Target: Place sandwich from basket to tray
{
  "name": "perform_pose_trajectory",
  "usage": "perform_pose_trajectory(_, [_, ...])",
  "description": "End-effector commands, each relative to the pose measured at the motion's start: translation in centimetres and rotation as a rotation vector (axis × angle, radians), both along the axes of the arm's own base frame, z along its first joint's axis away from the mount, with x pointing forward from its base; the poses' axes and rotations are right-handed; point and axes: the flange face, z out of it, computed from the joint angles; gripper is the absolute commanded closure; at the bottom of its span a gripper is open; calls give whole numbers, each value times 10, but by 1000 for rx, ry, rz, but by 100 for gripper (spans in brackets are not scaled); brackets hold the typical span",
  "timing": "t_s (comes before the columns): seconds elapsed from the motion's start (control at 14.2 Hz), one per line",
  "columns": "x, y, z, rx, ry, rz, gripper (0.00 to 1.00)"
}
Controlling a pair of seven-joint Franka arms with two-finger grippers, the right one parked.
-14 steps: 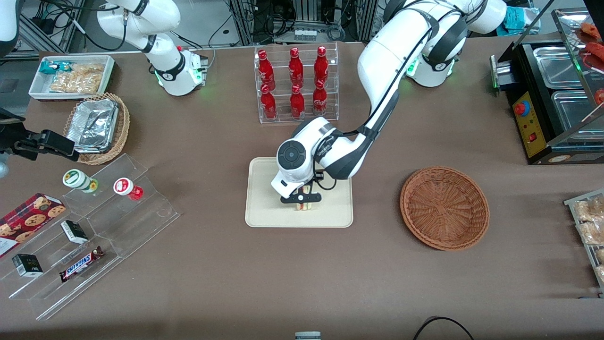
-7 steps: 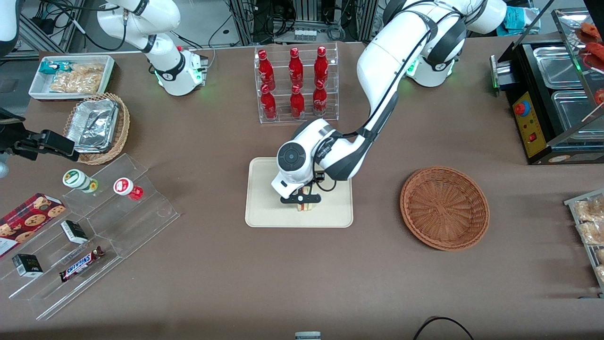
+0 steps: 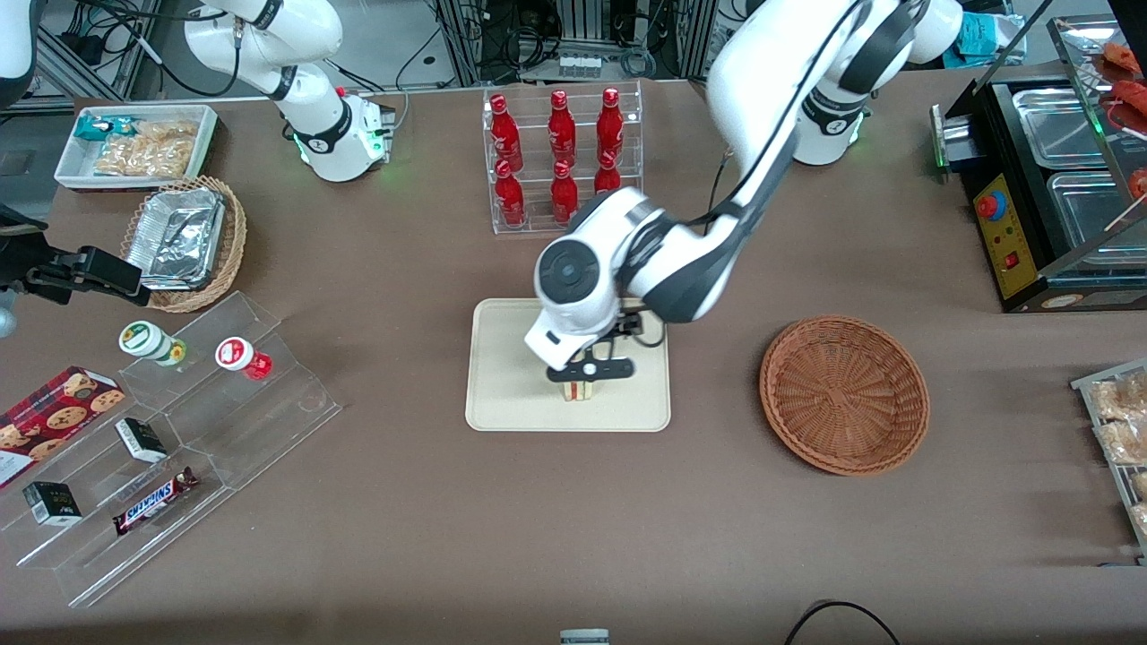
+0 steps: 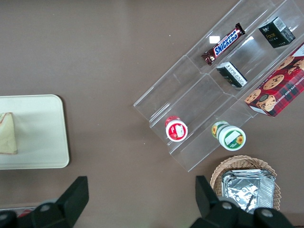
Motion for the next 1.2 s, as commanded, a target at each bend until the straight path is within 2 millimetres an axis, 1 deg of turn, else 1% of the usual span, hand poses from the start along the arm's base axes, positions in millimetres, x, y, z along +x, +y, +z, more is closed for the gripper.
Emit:
perform_pose_trajectory(0.0, [-2,65,68,5,-3,4,0])
perform_pose_trajectory(0.14, [-6,112,92,7,-2,-3,0])
perform_pose_trajectory(0.21, [-8,140,102,13,3,3,0])
perform_pose_trajectory(0.35, [-14,188,116,14,8,0,0])
perform_pose_trajectory(0.49, [-14,241,132,9,15,3,0])
perform_pose_trajectory(0.56, [-12,263,137,9,30,-1,0])
perform_pose_trajectory(0.7, [-7,304,142,11,61,16,0])
perform_pose_trajectory(0.77, [-4,320,145,5,62,14,0])
perform_pose_trajectory(1.05, [-5,389,178,-14,35,26,0])
perform_pose_trajectory(1.12, [-7,398,185,-18,24,20,0])
